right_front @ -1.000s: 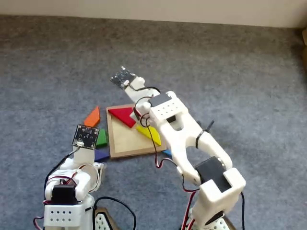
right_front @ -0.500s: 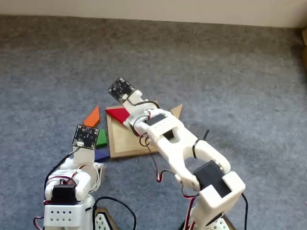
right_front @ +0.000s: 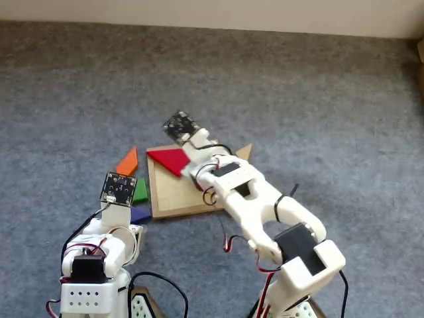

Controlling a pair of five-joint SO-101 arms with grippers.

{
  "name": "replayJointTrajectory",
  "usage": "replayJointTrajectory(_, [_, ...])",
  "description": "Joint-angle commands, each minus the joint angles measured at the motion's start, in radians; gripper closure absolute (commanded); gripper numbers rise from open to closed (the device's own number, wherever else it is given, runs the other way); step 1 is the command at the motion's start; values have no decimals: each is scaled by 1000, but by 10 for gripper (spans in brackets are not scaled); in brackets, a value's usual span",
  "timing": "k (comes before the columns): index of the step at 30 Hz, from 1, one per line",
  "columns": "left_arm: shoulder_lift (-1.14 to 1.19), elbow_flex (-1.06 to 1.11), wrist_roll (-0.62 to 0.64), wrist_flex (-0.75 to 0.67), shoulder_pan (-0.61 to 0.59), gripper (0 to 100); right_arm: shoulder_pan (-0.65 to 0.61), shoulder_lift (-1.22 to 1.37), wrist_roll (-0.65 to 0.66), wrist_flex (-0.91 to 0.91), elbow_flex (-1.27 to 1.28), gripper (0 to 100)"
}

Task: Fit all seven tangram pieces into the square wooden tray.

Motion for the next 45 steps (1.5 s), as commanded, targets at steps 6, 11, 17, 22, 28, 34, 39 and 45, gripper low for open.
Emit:
replayJointTrajectory(6, [-42,21,11,3,-12,815,48,-71,44,91,-18,994])
replayJointTrajectory(11, [-42,21,11,3,-12,815,36,-203,32,88,-19,994])
replayJointTrajectory(17, [-42,21,11,3,-12,815,-31,-220,-112,70,-21,994])
replayJointTrajectory(22, [-42,21,11,3,-12,815,-96,-183,-117,-88,8,994])
replayJointTrajectory(28, [-42,21,11,3,-12,815,-97,13,-112,-151,-19,994])
replayJointTrajectory(34, [-42,21,11,3,-12,815,-50,47,-110,-147,-45,994])
replayJointTrajectory(39, [-42,21,11,3,-12,815,-27,47,-38,-22,-51,994])
replayJointTrajectory(45, [-42,21,11,3,-12,815,-22,47,41,94,-53,994])
